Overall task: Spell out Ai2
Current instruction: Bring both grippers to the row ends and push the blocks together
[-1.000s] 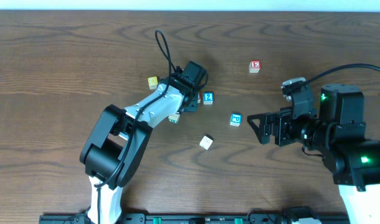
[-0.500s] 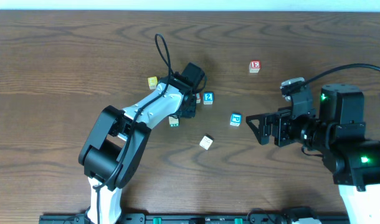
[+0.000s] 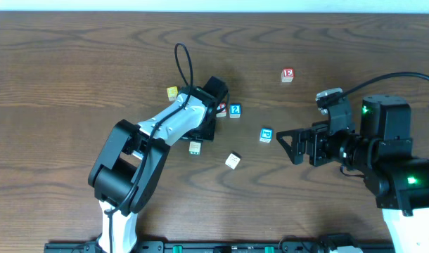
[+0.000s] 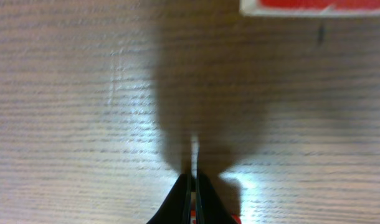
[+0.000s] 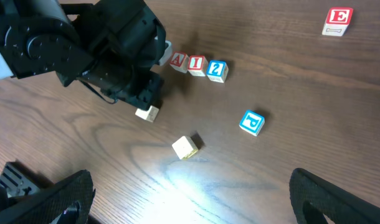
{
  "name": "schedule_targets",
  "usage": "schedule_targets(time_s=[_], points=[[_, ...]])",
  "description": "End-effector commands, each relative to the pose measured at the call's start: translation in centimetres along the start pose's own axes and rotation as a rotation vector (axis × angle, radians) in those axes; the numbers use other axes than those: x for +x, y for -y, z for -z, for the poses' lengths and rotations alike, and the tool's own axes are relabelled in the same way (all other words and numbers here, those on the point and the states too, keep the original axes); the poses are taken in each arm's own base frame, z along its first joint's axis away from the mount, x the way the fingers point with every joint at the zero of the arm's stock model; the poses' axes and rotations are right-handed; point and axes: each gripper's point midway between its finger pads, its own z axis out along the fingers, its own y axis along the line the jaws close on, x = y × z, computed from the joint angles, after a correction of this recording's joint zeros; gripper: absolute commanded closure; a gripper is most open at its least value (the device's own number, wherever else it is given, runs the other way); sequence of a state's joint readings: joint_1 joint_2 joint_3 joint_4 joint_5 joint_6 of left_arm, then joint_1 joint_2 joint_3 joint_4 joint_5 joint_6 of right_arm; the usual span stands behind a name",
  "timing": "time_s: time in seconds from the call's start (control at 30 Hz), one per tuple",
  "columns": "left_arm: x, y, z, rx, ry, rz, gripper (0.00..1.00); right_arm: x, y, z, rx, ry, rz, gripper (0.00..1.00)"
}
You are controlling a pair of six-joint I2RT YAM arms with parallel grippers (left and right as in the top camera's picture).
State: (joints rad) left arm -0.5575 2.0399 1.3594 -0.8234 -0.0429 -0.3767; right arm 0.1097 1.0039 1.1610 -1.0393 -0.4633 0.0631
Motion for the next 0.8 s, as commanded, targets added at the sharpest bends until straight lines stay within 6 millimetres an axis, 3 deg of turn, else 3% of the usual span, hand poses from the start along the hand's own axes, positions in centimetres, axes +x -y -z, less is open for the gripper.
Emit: schedule_targets(time_s=[0.0, 0.2, 0.27, 0.33, 0.37, 0.4, 0.43, 0.47, 0.53, 0.77], points=[[-0.2, -1.2, 1.4, -0.043, 0.042, 0.002, 0.94, -0.1, -0.2, 0.1, -0.014, 0.003, -0.004, 0.01], [-2.8, -3.4, 5.1, -0.058, 0.198, 0.085, 0.9, -0.4, 0.6, -1.3, -0.004, -0.025, -0.018, 0.01], [-4.2, -3.9, 5.4, 0.002, 0.225, 0.128, 0.84, -1.0, 1.2, -2.8, -0.009, -0.043, -0.027, 0.01], [-5.4, -3.9, 5.3, 0.101, 0.234, 0.133, 0.84, -1.6, 1.8, -4.7, -0.026, -0.065, -0.046, 0.09], [-6.1, -4.0, 5.3, 0.143, 0.242, 0.132, 0.84, -1.9, 2.2, -5.9, -0.038, -0.077, -0.06, 0.24], [-6.6, -4.1, 5.4, 0.178, 0.252, 0.133, 0.84, -2.2, 2.6, -7.1, -0.046, -0.089, -0.085, 0.59], [-7.0, -4.2, 5.4, 0.204, 0.26, 0.131, 0.85, -2.3, 3.1, -8.2, -0.047, -0.101, -0.112, 0.83], [-7.5, -4.3, 5.5, 0.226, 0.27, 0.128, 0.87, -2.4, 3.7, -9.7, -0.045, -0.12, -0.155, 0.99], [-7.9, -4.5, 5.5, 0.234, 0.282, 0.121, 0.94, -2.2, 4.6, -12.3, -0.051, -0.157, -0.205, 0.99], [-8.1, -3.3, 3.8, 0.281, 0.257, 0.082, 0.94, -0.3, 5.3, -19.8, -0.085, -0.26, -0.288, 0.98]])
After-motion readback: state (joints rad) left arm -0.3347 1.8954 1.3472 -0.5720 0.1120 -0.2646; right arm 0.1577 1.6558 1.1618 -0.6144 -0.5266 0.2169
